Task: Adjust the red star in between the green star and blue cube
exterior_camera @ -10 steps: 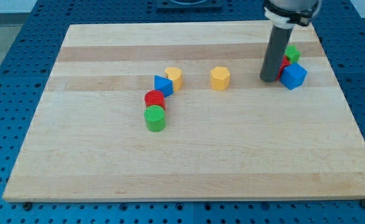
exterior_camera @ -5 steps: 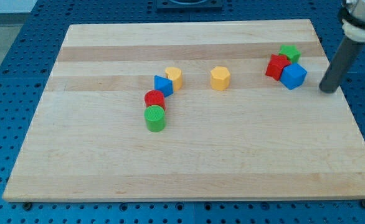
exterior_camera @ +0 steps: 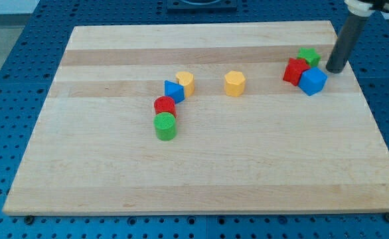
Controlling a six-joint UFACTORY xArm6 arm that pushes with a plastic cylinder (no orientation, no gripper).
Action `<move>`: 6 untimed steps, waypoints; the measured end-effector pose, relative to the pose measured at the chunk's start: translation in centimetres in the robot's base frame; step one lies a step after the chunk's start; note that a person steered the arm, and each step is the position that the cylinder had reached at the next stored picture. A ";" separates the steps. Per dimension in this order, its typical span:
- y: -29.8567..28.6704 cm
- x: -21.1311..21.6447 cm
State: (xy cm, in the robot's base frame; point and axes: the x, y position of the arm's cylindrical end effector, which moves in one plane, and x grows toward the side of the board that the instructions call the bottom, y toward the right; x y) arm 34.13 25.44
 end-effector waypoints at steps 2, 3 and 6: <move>-1.5 -3.6; -2.1 -4.7; -5.1 -7.0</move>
State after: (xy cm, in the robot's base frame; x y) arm 27.13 20.36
